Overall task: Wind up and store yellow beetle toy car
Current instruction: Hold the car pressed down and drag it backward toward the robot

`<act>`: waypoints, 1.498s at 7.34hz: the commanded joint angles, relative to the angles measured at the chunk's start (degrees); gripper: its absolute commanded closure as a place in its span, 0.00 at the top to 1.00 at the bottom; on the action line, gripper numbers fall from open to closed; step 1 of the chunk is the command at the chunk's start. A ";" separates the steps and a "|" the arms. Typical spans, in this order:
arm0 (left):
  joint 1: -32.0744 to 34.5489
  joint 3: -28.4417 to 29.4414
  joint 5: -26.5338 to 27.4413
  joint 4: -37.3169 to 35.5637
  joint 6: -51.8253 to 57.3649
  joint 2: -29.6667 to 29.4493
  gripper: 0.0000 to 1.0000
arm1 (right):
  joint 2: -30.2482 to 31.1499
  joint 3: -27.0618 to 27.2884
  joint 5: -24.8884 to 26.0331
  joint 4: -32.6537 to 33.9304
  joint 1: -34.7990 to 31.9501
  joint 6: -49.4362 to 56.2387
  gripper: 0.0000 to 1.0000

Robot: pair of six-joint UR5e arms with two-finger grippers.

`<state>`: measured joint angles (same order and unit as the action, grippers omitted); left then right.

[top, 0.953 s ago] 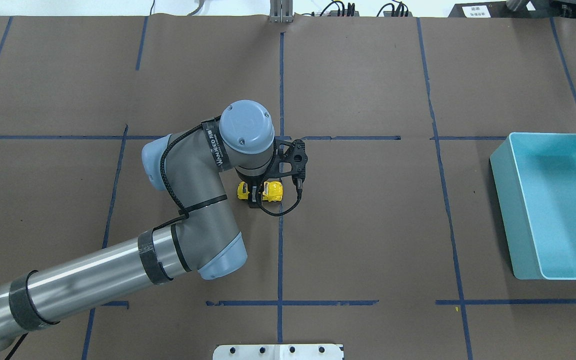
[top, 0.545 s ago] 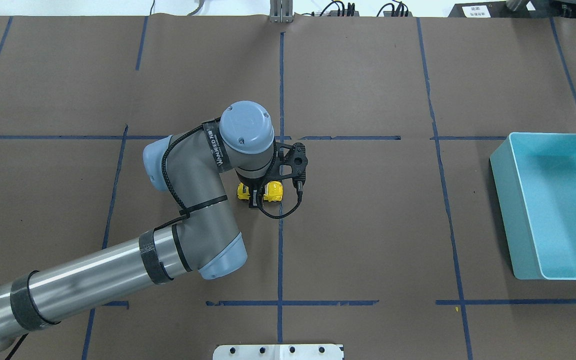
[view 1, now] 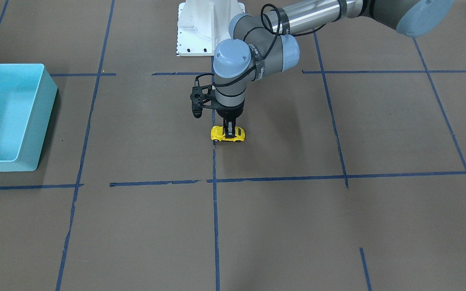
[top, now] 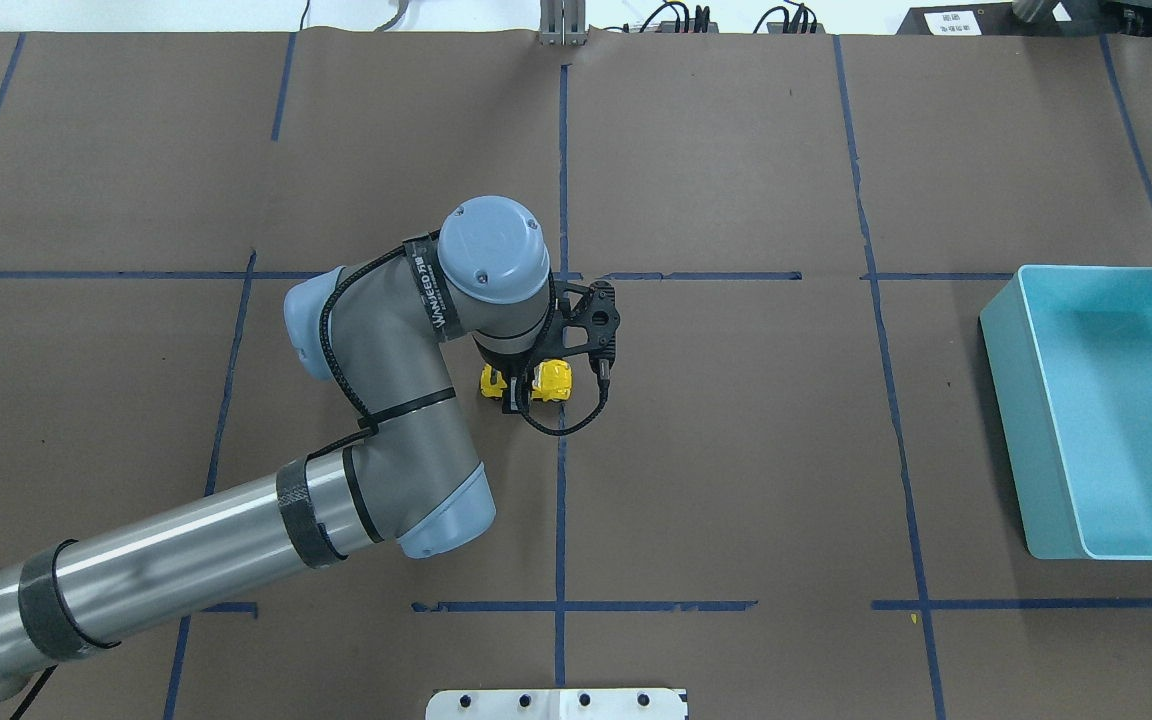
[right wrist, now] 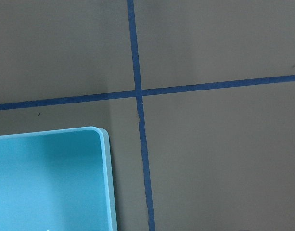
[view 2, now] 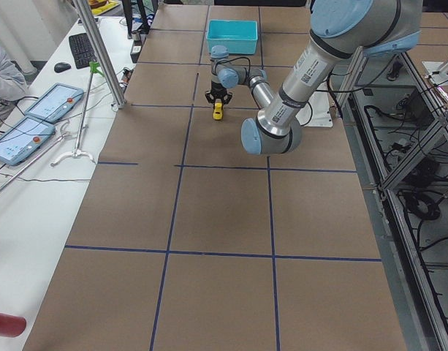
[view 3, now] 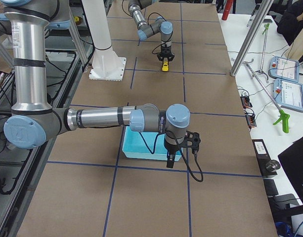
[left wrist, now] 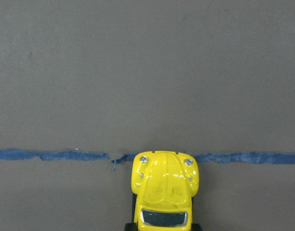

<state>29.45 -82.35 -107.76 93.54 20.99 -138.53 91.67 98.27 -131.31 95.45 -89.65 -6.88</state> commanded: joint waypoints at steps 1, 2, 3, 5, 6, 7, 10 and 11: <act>0.17 -0.97 -0.52 4.16 -0.25 0.19 0.00 | 0.00 0.08 0.00 0.00 0.00 0.03 1.00; 0.17 -0.88 -0.61 4.45 -0.33 0.19 0.00 | 0.00 0.08 0.00 0.00 0.00 0.03 1.00; 0.26 -0.97 -0.52 4.46 -0.25 0.19 0.00 | 0.00 0.08 0.00 0.00 0.00 0.03 1.00; 0.26 -0.88 -0.35 4.02 -1.20 0.28 0.01 | 0.00 0.08 -0.09 0.00 0.00 0.03 1.00; 0.17 -0.62 -0.26 3.76 -2.61 0.36 0.01 | 0.00 0.08 -0.09 0.00 0.00 0.03 1.00; 0.17 -0.44 -0.17 3.75 -2.53 0.45 0.01 | 0.00 0.08 -0.09 0.00 0.00 0.03 1.00; 0.08 -0.27 -0.08 4.37 -2.27 0.80 0.01 | 0.00 0.16 -0.09 0.00 0.00 0.03 1.00; 0.08 -0.27 -0.08 4.63 -2.27 0.89 0.01 | 0.00 0.16 -0.09 -0.09 0.00 0.03 1.00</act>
<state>29.56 -82.64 -107.87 97.89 18.63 -137.74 91.67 98.41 -131.40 95.43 -89.63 -6.85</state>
